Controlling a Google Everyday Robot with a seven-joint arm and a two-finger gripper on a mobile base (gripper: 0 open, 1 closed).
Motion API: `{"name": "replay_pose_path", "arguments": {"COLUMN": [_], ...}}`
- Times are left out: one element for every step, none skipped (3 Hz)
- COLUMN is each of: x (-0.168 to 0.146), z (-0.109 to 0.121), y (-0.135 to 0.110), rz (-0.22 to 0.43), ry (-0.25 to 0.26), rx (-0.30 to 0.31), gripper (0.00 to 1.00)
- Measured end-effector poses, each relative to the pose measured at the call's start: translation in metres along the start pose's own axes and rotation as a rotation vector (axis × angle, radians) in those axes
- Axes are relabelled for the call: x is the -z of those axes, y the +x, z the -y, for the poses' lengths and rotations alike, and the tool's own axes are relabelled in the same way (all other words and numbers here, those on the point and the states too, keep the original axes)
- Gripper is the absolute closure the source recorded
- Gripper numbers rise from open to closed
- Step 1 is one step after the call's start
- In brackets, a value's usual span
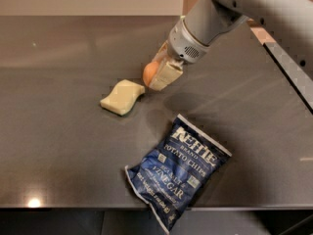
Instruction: Move orange near sponge
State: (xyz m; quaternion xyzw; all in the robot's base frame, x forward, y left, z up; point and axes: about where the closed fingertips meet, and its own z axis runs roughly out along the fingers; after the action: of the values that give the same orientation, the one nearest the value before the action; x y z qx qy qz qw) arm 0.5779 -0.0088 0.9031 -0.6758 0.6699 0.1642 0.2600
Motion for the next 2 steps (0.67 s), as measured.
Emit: {"name": "replay_pose_path", "arguments": {"x": [-0.013, -0.025], "z": [-0.005, -0.011], "y": [0.005, 0.008], "rz": [-0.031, -0.049], "ry": [-0.017, -0.033], "rx": [0.016, 0.026], "gripper": [1.00, 1.00]}}
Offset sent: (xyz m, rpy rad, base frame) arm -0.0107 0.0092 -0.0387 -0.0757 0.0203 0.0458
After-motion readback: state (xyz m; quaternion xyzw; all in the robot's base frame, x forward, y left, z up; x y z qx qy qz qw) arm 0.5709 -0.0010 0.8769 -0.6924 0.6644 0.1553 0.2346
